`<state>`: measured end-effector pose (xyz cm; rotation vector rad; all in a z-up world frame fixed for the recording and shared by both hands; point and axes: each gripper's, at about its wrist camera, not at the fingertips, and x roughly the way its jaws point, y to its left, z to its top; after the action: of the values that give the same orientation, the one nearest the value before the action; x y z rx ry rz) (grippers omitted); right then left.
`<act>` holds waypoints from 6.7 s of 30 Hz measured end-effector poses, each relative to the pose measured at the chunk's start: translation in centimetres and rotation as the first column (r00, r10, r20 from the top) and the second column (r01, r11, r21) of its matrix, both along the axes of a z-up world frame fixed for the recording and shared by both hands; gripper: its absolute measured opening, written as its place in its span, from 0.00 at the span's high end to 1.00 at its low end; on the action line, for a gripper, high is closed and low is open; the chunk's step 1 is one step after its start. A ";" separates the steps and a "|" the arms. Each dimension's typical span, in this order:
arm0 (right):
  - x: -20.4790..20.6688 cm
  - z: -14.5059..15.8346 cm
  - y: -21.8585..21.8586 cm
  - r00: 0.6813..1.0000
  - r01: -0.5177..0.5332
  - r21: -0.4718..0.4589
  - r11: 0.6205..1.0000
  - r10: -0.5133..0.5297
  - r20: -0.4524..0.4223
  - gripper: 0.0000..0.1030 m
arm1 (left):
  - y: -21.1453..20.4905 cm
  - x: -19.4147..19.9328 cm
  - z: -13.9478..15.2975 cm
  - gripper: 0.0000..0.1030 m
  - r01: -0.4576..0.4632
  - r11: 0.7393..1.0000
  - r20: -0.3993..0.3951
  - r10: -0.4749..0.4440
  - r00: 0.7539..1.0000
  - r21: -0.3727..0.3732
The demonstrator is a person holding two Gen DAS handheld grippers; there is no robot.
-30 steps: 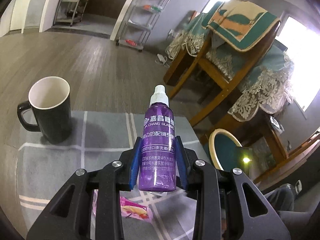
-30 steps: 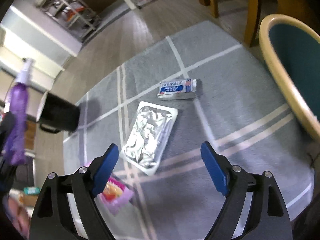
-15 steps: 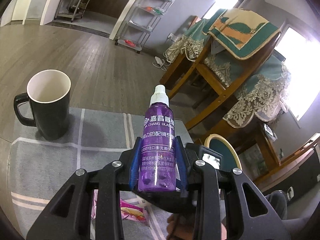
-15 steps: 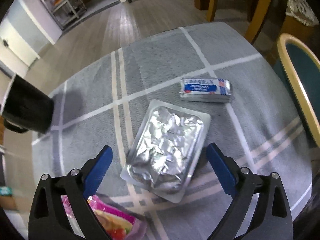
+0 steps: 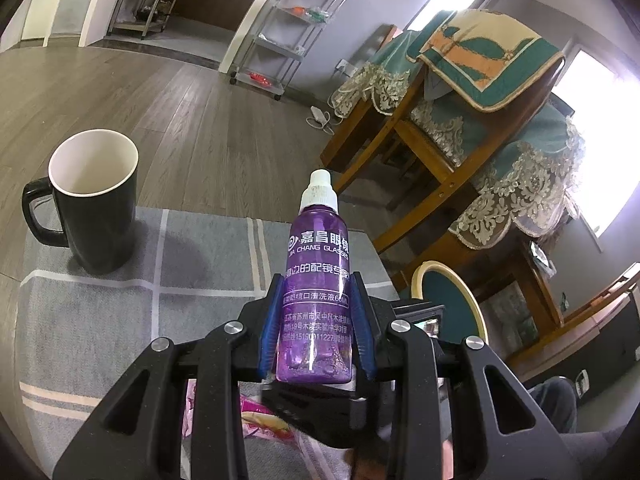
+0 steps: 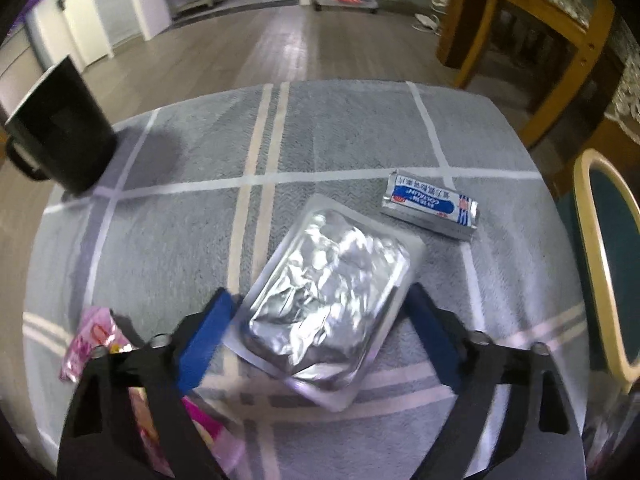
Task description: Collect trash
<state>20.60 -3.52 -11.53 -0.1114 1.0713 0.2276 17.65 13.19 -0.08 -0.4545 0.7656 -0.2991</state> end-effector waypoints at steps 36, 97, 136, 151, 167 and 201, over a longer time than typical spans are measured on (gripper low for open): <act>-6.9 8.5 -18.6 0.971 -0.040 0.172 0.984 -0.002 0.240 0.32 | -8.3 -1.0 -2.1 0.69 0.217 0.957 -0.064 -0.208 0.976 0.194; -1.7 7.5 -33.0 0.932 0.285 0.230 0.930 -0.325 0.160 0.32 | -26.7 7.0 -4.3 0.41 0.384 0.901 -0.233 -0.337 0.912 0.200; -2.9 9.1 -24.8 0.957 0.057 0.244 0.968 -0.123 0.263 0.22 | -0.6 -4.8 -3.6 0.24 -0.185 0.906 -0.250 0.293 0.923 0.381; -1.9 7.4 -19.0 0.977 -0.143 0.229 0.963 0.100 0.188 0.18 | 0.6 -4.6 -6.2 0.24 -0.162 0.952 -0.372 0.253 0.893 0.259; 1.9 4.8 -11.4 0.931 -0.352 0.077 0.933 0.341 0.126 0.18 | -2.5 -1.7 -10.4 0.37 -0.057 0.962 -0.488 0.186 0.853 0.267; 6.2 0.9 -7.4 0.898 -0.440 0.027 0.898 0.440 -0.003 0.70 | -4.6 -0.3 -9.1 0.91 -0.003 0.955 -0.372 0.118 0.921 0.297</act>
<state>26.83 -10.96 -10.62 -0.3325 1.0416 0.6524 17.31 8.63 -9.16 -0.2572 1.1613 -0.0308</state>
